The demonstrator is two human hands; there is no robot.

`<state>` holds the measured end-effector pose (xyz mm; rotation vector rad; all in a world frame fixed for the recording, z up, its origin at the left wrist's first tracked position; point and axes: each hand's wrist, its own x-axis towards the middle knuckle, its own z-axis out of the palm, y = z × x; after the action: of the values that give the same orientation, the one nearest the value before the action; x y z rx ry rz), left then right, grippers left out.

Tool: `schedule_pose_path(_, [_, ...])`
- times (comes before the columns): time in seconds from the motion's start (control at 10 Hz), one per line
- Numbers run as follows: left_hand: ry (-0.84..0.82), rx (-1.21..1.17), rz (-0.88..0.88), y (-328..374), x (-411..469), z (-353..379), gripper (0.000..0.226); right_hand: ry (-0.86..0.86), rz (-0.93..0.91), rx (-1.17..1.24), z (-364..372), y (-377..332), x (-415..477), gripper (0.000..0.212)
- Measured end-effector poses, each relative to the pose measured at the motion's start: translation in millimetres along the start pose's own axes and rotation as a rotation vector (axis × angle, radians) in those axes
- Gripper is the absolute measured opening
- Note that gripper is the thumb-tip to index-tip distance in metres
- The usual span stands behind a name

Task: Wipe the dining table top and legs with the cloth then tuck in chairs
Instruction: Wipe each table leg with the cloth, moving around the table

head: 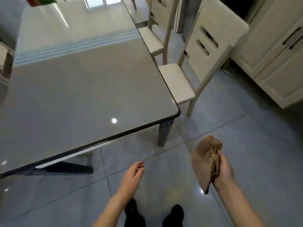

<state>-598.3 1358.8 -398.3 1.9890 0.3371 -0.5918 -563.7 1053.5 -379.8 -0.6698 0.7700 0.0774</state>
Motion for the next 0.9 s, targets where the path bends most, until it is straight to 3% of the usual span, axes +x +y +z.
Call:
schedule_pose_path(0.1, [-0.001,-0.036,0.035,-9.3,65.1,23.3,0.023,0.089,-0.083,-0.053,0.6,16.8,61.5,0.074])
schedule_pose_path(0.2, [0.031,-0.107,0.047,-26.8,142.2,44.3,0.031,0.136,-0.183,-0.181,7.9,40.9,119.9,0.032])
schedule_pose_path(0.3, [0.057,-0.188,0.066,-39.9,206.5,63.5,0.039,0.064,-0.26,-0.265,17.6,63.0,175.9,0.029])
schedule_pose_path(0.4, [0.066,-0.257,0.199,-54.9,268.2,85.4,0.043,0.027,-0.457,-0.279,28.9,90.0,221.1,0.029])
schedule_pose_path(0.6, [-0.079,-0.465,0.542,-69.1,373.1,123.1,0.015,-0.288,-0.862,-0.325,67.3,130.3,290.4,0.033])
schedule_pose_path(0.7, [-0.093,-0.488,0.694,-91.3,418.5,141.0,0.043,-0.31,-1.116,-0.298,62.3,164.4,332.1,0.012])
schedule_pose_path(0.8, [-0.043,-0.403,0.84,-96.3,433.2,142.9,0.054,-0.385,-1.1,-0.188,31.4,206.0,374.0,0.054])
schedule_pose_path(0.9, [-0.01,-0.346,0.929,-96.3,436.8,140.6,0.074,-0.265,-0.987,-0.158,9.6,241.1,390.1,0.03])
